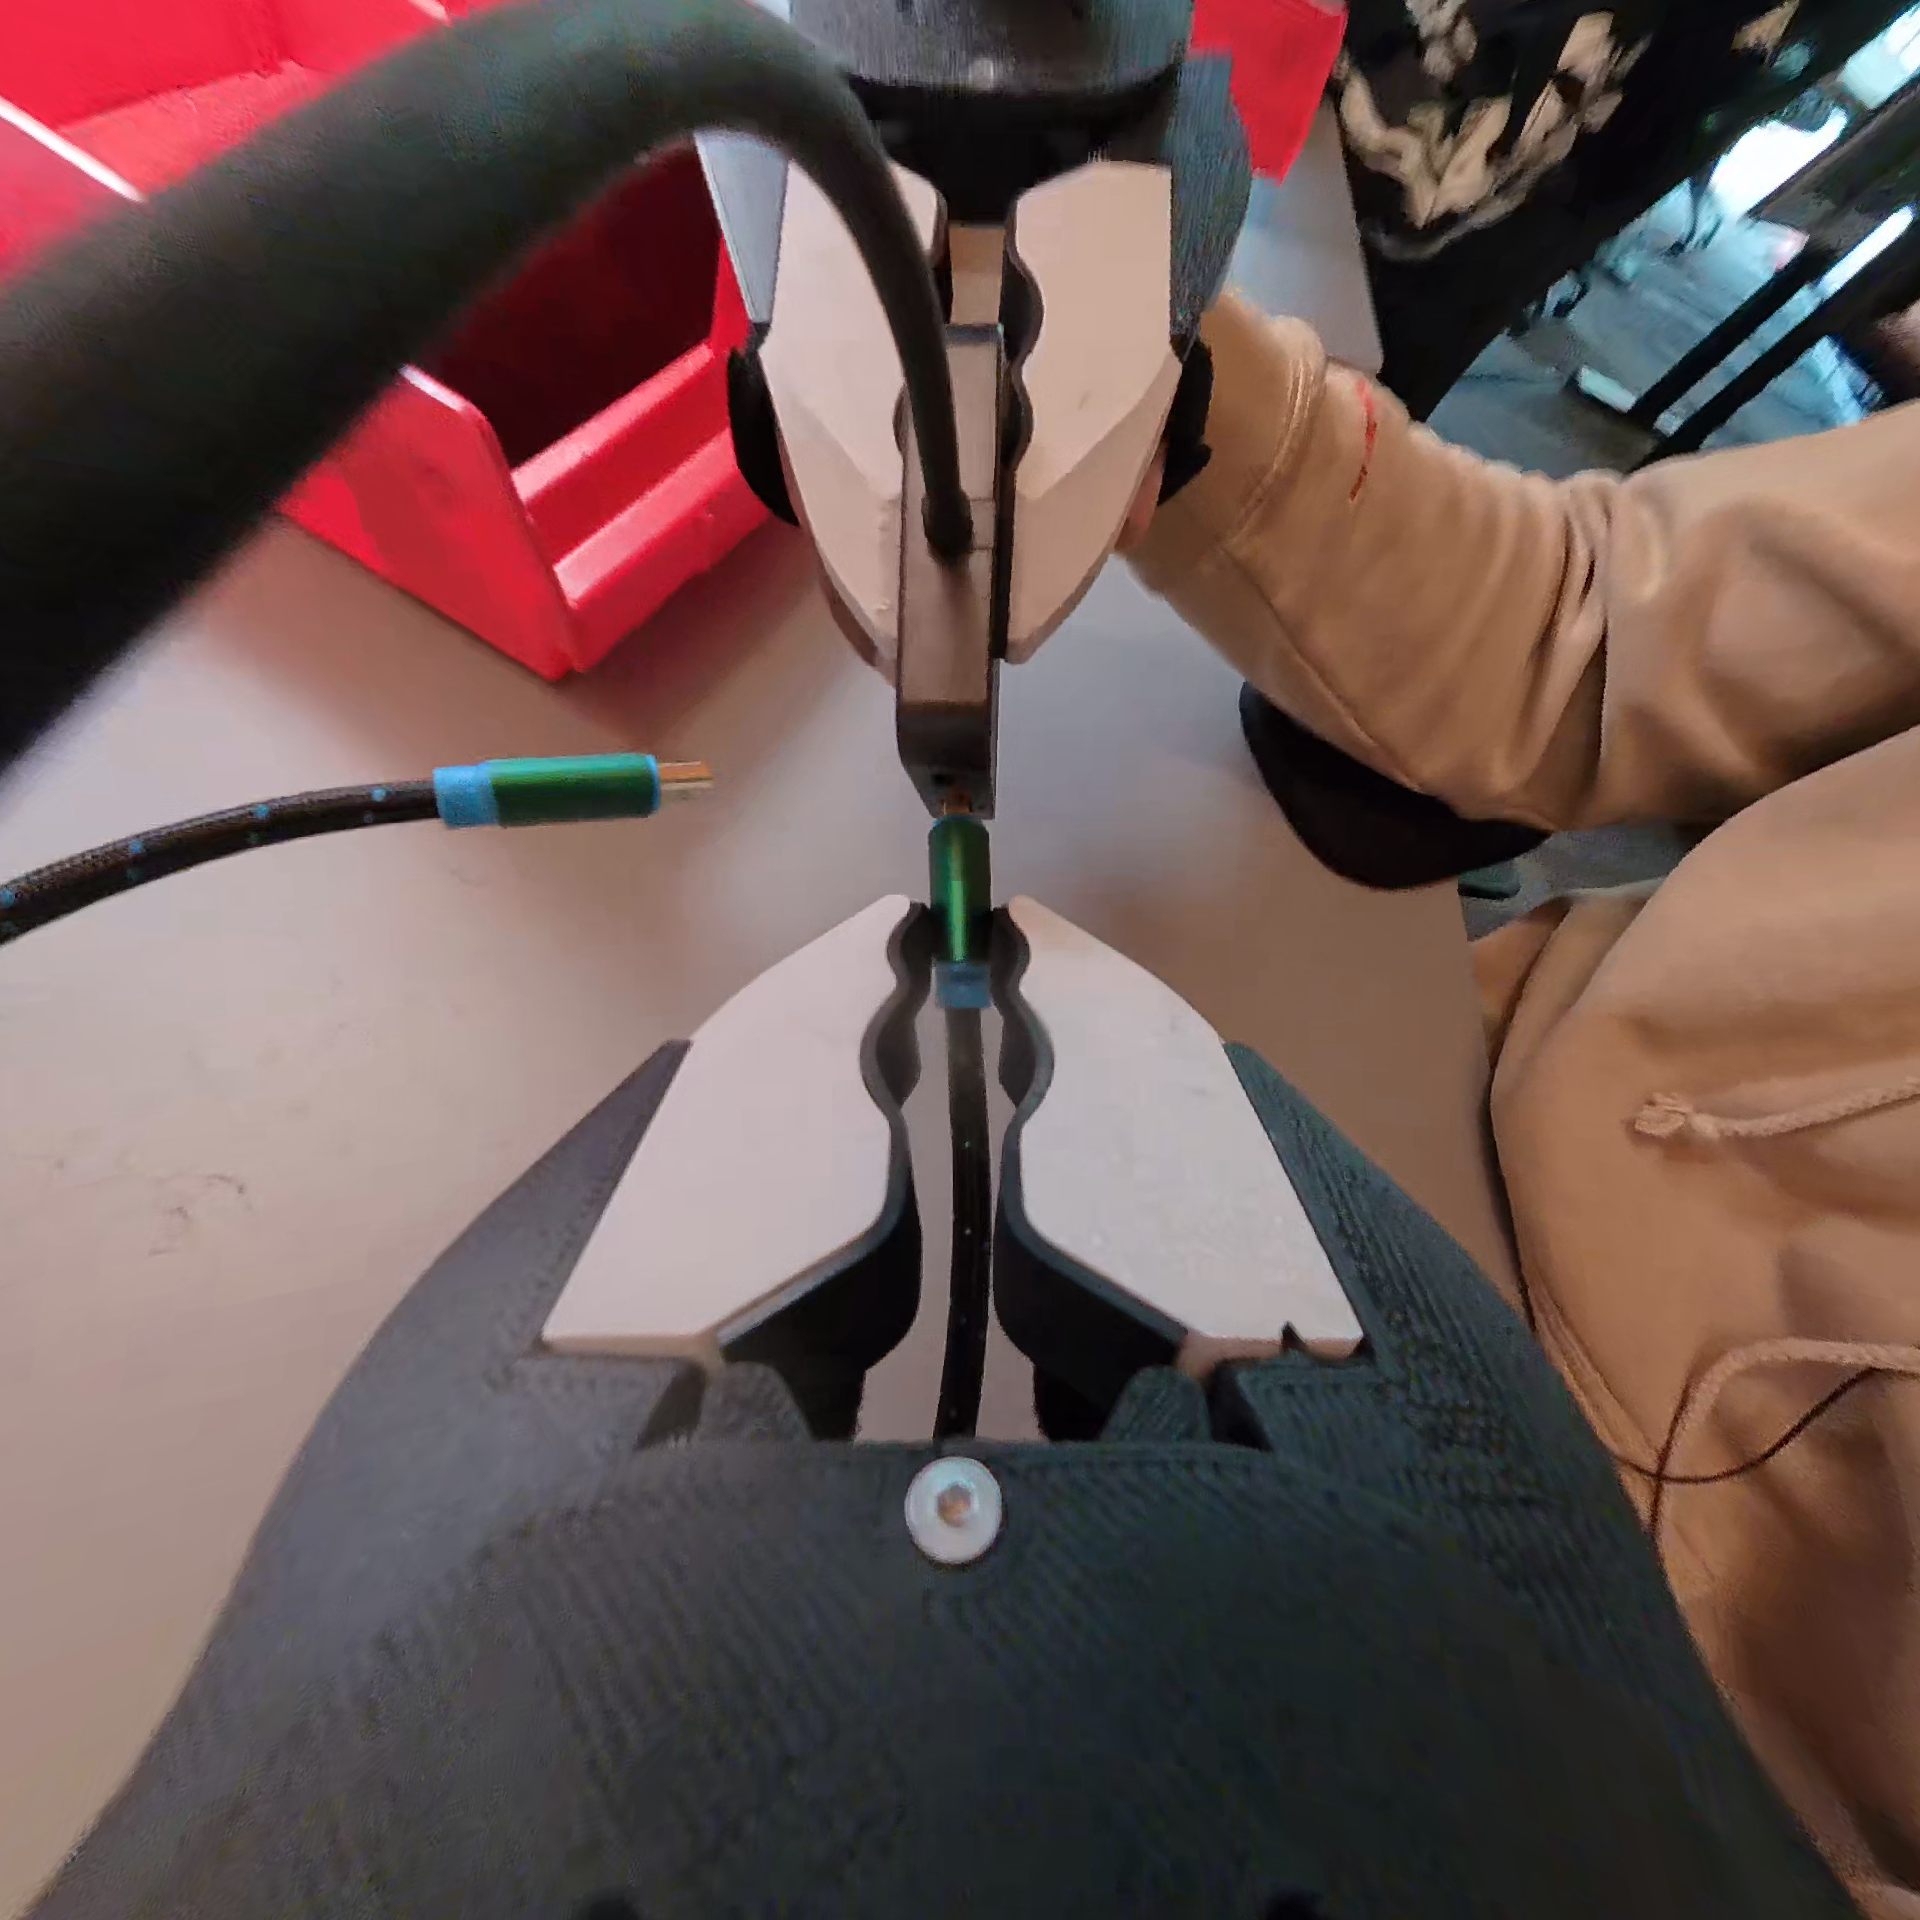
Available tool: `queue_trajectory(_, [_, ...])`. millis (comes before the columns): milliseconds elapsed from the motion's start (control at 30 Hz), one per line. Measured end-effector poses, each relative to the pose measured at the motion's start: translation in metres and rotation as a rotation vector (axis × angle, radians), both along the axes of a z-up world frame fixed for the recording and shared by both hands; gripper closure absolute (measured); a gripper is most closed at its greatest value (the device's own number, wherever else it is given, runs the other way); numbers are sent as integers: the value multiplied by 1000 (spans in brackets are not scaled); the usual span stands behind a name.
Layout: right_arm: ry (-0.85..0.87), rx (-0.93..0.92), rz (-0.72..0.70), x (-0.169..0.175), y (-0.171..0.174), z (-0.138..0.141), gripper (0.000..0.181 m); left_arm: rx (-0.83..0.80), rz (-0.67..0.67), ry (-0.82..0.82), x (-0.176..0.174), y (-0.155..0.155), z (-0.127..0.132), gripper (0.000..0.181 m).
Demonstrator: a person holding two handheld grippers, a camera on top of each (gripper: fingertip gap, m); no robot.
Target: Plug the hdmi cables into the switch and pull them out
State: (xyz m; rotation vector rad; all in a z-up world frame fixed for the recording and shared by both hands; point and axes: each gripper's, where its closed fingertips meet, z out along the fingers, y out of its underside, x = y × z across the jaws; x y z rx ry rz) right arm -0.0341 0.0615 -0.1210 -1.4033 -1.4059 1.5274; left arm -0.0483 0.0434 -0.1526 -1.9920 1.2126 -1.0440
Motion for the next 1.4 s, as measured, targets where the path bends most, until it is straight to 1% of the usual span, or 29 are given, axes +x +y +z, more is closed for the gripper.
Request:
queue_trajectory(67, [78, -40, -23, -3, 5, 9, 168, -1, 4, -61, 1, 3, 6, 170])
queue_trajectory(133, [118, -48, -34, -7, 6, 12, 168, 20, 4, -87, -1, 5, 9, 170])
queue_trajectory(233, [184, -79, -39, -9, 7, 21, 168, 0, -6, -161, -1, 4, 16, 170])
queue_trajectory(400, [185, -55, -69, -12, 9, 25, 167, 17, 1, -159, -3, 7, 17, 170])
queue_trajectory(500, [153, 30, -103, -11, 9, 29, 165, 24, -3, -186, -5, 5, 25, 169])
queue_trajectory(600, [131, 69, -124, -5, 10, 33, 164, 35, 4, -217, -7, 4, 33, 169])
queue_trajectory(700, [105, 75, -133, -1, 11, 33, 163, 26, 18, -250, -10, 6, 37, 169])
queue_trajectory(767, [115, 46, -118, -1, 9, 35, 165, 39, 31, -254, -9, 7, 38, 170])
queue_trajectory(933, [182, 12, -137, -6, 11, 42, 167, 41, 74, -278, -13, 13, 42, 170])
queue_trajectory(1067, [254, -37, -146, -7, 15, 46, 167, 21, 81, -343, -14, 15, 47, 170])
queue_trajectory(1233, [373, -84, -165, -7, 19, 57, 167, 1, 93, -448, -13, 18, 57, 170])
queue_trajectory(1333, [375, -87, -191, -9, 22, 57, 167, 28, 112, -419, -15, 21, 54, 170])
queue_trajectory(1400, [303, -60, -173, -10, 20, 50, 167, 61, 99, -331, -17, 18, 47, 170])
